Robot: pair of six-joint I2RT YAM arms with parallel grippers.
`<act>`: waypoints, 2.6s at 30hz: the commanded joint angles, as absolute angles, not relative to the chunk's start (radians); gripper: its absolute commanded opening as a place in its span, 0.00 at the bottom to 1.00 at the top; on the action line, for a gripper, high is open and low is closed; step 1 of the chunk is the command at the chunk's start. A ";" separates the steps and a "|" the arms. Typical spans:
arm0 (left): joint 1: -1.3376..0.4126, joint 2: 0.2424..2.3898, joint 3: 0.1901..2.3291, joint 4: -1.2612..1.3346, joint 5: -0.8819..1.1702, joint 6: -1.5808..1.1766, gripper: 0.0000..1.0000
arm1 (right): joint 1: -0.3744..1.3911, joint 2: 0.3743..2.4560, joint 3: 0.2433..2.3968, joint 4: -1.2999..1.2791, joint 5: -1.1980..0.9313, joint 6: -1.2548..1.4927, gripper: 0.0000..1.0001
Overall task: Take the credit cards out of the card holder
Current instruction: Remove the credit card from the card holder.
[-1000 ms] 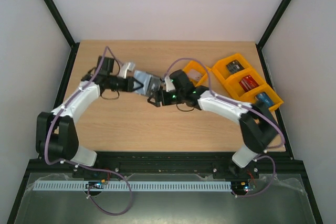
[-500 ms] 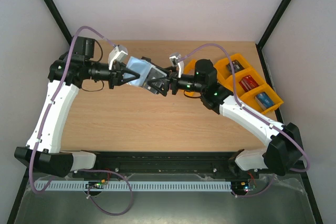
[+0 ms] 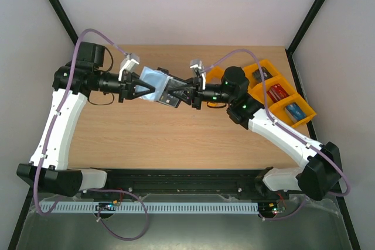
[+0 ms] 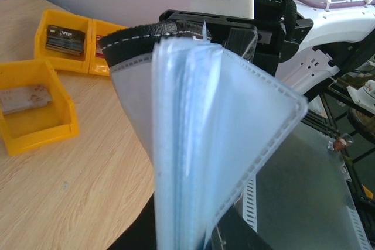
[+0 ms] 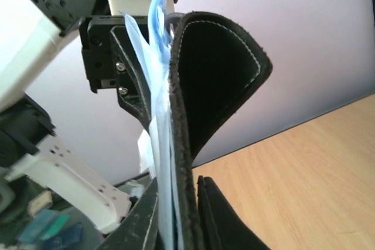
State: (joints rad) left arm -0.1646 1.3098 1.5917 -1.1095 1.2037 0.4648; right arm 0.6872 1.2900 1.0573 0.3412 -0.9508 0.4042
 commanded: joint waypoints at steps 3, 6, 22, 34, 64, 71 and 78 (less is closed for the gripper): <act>-0.128 1.299 1.604 -1.133 1.269 0.492 0.02 | 0.678 1.273 1.067 0.328 -0.981 0.367 0.02; -0.114 1.295 1.573 -1.049 1.233 0.401 0.04 | 0.678 1.284 1.072 0.327 -0.986 0.381 0.02; -0.039 1.252 1.397 -0.664 0.953 0.002 0.70 | 0.700 1.522 1.235 0.010 -0.509 0.450 0.02; -0.209 1.330 1.288 -0.633 1.053 -0.030 0.43 | 0.702 1.515 1.162 0.346 -0.879 0.583 0.02; -0.236 1.288 1.295 -0.773 1.189 0.173 0.27 | 0.707 1.464 1.107 0.588 -0.999 0.630 0.02; -0.250 1.271 1.323 -0.857 1.256 0.267 0.07 | 0.705 1.465 1.096 0.609 -0.986 0.656 0.02; -0.243 1.261 1.351 -0.846 1.216 0.267 0.02 | 0.696 1.426 1.067 0.569 -0.978 0.641 0.32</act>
